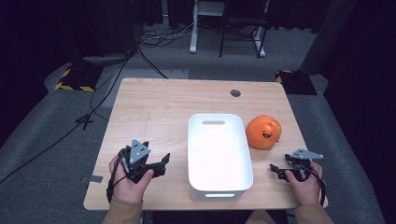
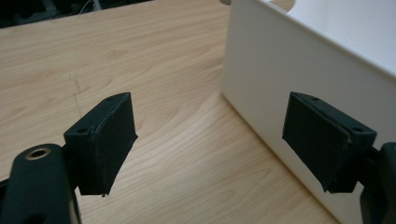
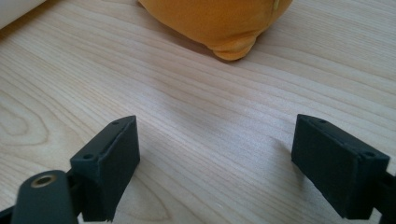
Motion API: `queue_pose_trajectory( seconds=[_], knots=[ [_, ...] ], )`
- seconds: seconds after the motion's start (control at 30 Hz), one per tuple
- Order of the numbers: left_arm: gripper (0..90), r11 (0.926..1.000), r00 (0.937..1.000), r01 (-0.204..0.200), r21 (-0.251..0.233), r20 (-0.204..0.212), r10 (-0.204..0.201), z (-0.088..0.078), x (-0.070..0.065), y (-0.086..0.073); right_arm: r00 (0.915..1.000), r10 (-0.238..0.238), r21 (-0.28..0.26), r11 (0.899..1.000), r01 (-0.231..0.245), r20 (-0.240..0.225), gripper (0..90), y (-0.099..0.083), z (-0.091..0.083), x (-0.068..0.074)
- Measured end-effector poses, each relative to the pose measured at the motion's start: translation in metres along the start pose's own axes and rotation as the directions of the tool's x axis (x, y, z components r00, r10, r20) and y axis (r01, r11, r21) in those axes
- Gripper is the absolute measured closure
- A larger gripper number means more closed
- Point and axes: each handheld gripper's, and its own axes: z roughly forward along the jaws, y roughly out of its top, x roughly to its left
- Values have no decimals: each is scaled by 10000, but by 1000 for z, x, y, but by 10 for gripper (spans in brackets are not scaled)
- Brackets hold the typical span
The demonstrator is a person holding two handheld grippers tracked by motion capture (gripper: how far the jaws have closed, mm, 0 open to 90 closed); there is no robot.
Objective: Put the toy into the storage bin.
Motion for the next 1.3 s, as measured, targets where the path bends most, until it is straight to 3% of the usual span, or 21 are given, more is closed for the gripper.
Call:
queue_pose_trajectory(
  seconds=[0.37, 1.1, 1.23, 1.3],
  knots=[
    [178, 9941, 9992, 284, 1043, -308, -253, 23, 26, -19, 10000, -32, -15, 10000, 32, -5, 154, 0, 0, 0],
    [179, 9608, 9965, 799, 2654, -450, -705, 55, 56, -53, 10000, 16, 1, 10000, -16, -10, 154, 0, 0, 0],
    [169, 9549, 9969, 750, 2871, -441, -650, 60, 60, -59, 10000, 4, 0, 10000, -4, -13, 154, 0, 0, 0],
    [163, 9517, 9980, 555, 3021, -448, -440, 63, 63, -63, 10000, -2, -5, 10000, 2, -4, 154, 0, 0, 0]
  ],
)
